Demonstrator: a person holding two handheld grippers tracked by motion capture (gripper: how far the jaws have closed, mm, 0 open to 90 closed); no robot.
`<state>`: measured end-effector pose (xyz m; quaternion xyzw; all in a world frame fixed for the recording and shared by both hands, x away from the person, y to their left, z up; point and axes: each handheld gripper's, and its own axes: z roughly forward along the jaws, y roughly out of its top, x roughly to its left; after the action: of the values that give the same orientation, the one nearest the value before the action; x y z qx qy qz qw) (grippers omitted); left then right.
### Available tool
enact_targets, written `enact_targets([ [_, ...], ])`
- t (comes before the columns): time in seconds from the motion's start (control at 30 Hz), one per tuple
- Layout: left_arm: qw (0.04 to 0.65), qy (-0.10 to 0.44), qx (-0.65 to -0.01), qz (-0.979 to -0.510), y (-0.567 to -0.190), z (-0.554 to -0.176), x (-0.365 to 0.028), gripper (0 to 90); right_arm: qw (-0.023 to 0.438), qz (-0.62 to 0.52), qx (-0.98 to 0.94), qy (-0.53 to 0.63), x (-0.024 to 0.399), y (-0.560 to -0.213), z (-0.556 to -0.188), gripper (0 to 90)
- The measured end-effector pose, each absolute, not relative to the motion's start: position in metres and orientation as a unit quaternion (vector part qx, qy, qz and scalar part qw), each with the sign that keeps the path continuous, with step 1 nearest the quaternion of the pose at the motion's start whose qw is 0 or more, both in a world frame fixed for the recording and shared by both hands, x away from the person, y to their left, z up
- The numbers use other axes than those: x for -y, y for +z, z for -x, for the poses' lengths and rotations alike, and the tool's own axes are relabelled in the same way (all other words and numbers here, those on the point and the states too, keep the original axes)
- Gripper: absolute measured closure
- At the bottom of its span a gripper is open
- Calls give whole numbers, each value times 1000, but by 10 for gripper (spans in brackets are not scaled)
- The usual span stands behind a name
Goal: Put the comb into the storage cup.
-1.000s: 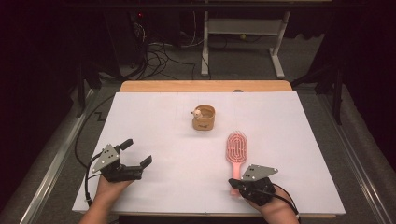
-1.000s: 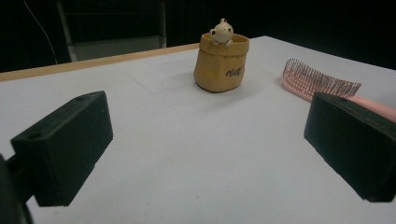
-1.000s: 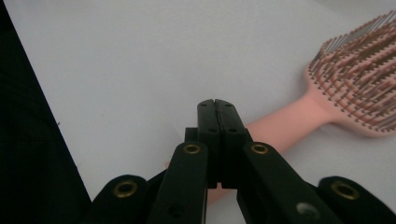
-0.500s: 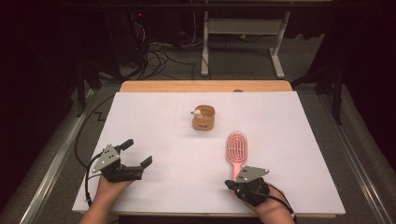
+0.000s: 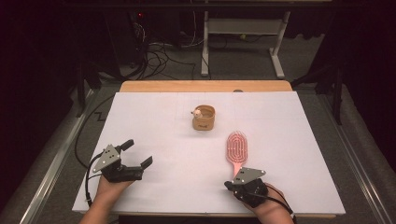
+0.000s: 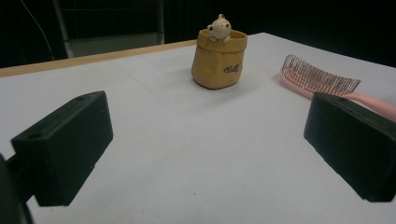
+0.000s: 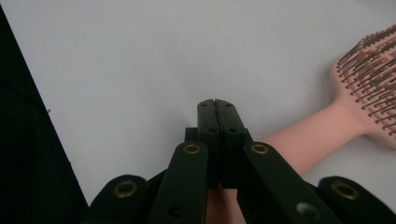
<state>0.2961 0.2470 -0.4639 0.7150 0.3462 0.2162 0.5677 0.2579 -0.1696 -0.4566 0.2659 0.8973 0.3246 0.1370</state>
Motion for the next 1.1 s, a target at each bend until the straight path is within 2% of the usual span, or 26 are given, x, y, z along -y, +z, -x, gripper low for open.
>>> enact_targets([
  [0.97,565,214,-349,-716,-464,-298,-247,19,172,-322,-884,292,218,-453,-258,900],
  [1.1,567,231,-342,-713,-463,-296,-246,19,177,-330,-880,292,227,-454,-261,900],
])
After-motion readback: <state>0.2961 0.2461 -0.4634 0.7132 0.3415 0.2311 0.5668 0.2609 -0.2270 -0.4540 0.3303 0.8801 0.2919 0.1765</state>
